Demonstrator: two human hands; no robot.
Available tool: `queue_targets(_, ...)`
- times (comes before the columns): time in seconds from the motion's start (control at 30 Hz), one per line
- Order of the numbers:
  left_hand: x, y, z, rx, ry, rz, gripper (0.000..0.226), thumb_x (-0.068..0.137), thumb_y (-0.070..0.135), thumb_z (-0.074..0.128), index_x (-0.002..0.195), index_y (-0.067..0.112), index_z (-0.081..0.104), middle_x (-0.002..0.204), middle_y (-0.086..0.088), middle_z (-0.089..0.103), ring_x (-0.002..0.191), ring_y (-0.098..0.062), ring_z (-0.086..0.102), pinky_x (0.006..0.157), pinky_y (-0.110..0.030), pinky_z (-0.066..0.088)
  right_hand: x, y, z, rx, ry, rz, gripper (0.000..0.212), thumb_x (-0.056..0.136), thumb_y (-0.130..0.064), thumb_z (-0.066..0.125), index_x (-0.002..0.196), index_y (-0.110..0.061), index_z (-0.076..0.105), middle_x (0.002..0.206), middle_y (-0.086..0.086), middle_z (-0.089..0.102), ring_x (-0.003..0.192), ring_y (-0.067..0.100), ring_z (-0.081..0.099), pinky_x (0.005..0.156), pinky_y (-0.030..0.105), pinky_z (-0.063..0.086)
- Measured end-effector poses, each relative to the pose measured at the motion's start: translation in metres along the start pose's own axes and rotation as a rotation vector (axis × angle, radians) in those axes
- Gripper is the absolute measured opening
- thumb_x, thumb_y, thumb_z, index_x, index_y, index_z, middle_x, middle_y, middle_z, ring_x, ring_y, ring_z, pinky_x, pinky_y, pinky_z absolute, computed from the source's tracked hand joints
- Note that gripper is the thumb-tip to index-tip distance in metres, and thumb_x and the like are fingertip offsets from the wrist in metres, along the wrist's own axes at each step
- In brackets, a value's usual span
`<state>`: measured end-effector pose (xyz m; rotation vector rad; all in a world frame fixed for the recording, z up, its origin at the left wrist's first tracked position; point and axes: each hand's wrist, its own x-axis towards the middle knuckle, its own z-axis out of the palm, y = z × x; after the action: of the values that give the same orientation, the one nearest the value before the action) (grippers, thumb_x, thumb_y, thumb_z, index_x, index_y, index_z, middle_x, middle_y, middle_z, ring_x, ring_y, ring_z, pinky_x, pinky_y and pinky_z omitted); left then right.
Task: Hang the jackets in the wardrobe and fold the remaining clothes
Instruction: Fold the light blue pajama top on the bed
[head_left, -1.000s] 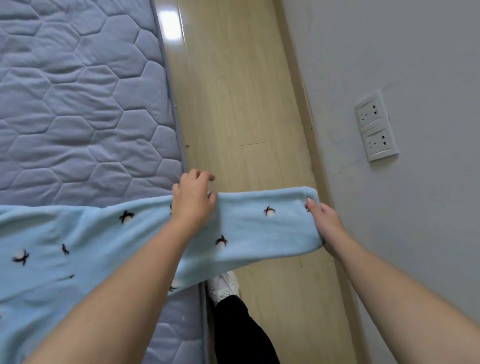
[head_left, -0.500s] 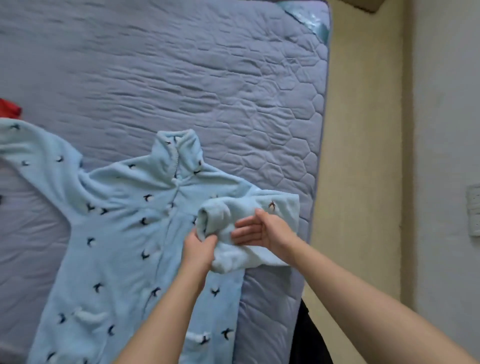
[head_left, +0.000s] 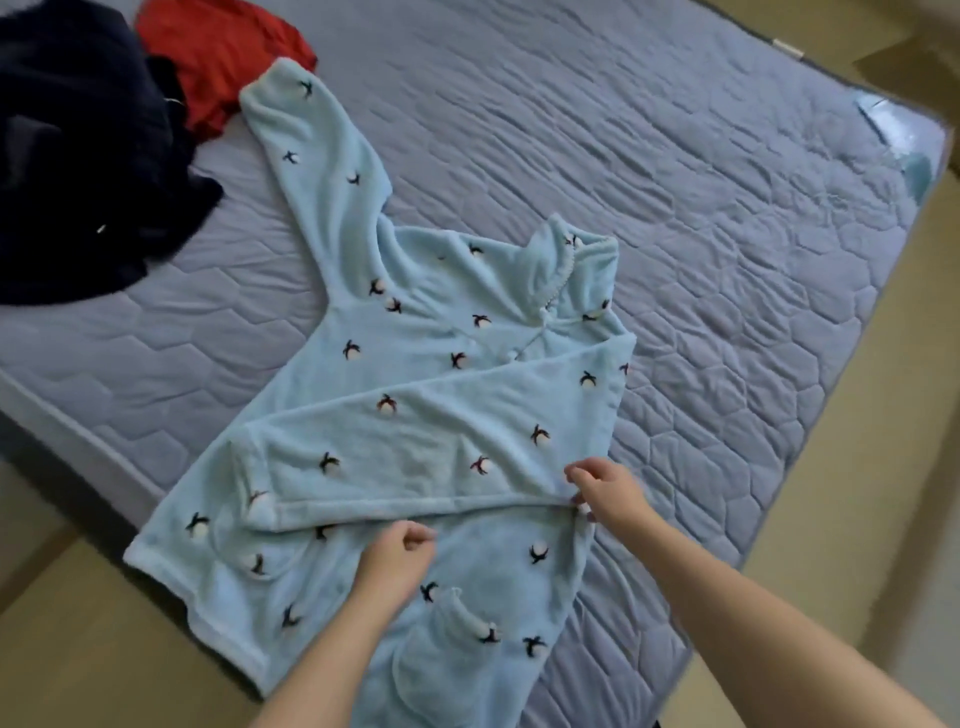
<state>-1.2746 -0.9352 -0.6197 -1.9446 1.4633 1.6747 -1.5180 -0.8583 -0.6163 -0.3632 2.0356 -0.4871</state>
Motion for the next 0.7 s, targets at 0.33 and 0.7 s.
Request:
queue_targets(0.33, 0.049, 0.047, 0.188, -0.905, -0.248, -0.336, 0.008, 0.094, 0.007, 0.054, 0.092, 0.005, 0.062, 0.072, -0.007, 0.065, 0.062, -0.017, 0.06, 0.046, -0.024, 0.046, 0.149, -0.02, -0.106, -0.565, 0.099, -0.346, 0.045, 0.09, -0.018, 0.056, 0.135, -0.021, 0.045, 0.137, 0.0, 0.049, 0.1, 0.02, 0.057, 0.076, 0.029, 0.042)
queue_targets(0.7, 0.05, 0.061, 0.207, -0.893, -0.276, -0.345, 0.028, 0.093, 0.03, 0.055, 0.092, 0.004, 0.065, 0.07, -0.01, 0.069, 0.062, -0.017, 0.063, 0.046, -0.024, 0.047, 0.198, -0.057, -0.132, -0.922, -0.231, -0.37, 0.033, 0.094, -0.038, 0.052, 0.102, -0.01, 0.065, 0.096, 0.005, 0.061, 0.083, 0.019, 0.051, 0.071, 0.03, 0.039)
